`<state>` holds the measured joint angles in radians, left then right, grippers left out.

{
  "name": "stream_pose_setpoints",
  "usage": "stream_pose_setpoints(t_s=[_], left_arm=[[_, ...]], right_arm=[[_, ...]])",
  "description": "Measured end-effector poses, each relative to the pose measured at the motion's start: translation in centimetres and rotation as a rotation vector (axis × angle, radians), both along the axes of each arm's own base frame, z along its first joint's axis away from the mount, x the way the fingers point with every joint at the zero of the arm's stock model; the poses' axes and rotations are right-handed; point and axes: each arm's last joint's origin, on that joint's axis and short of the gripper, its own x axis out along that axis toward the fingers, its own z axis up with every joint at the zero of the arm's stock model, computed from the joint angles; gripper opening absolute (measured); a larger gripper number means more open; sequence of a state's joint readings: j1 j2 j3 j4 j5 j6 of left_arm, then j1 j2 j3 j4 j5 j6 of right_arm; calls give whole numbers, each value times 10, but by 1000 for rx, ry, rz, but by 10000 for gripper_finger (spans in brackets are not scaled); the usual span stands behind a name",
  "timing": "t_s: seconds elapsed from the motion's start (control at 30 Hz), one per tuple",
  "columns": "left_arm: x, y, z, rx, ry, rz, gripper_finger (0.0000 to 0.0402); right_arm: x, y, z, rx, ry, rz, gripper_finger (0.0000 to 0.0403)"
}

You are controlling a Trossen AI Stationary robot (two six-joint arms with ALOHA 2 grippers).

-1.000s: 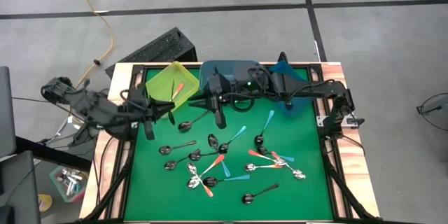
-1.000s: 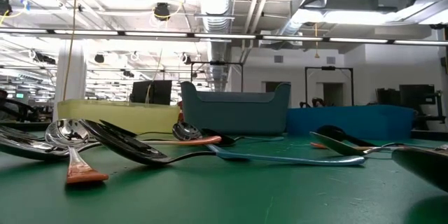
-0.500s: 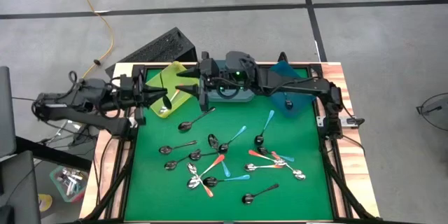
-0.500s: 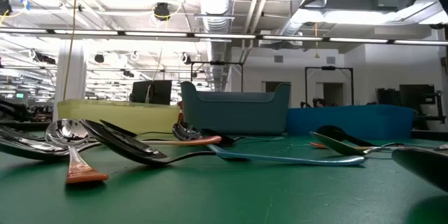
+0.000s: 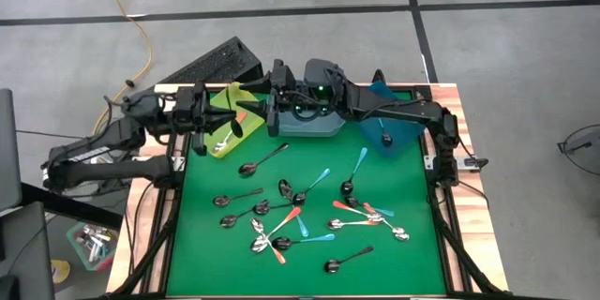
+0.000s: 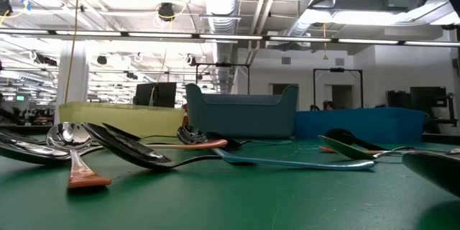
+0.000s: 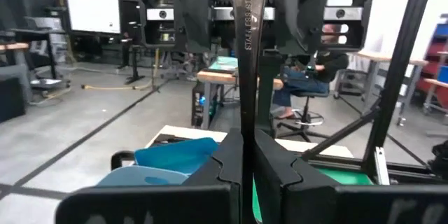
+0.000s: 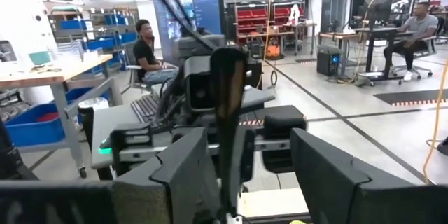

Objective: Sort silverware by color (type)
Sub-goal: Put the black spoon into the light blue bin

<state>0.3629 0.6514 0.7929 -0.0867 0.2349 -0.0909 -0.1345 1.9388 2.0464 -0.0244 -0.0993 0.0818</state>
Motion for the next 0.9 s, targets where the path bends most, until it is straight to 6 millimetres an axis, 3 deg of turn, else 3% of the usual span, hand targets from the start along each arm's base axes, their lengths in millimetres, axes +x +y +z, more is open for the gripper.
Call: stream_pose_setpoints(t_s=[0.5, 0.73, 0.9], left_arm=[[24, 18, -6, 33, 15, -87, 0], [45, 29, -10, 17, -2, -63, 0], [56, 39, -14, -27, -17, -41, 0]], right_arm=[[5, 0, -9, 74, 37, -62, 230], [4, -5, -17, 38, 123, -56, 228], [3, -9, -26, 20, 214, -65, 177]])
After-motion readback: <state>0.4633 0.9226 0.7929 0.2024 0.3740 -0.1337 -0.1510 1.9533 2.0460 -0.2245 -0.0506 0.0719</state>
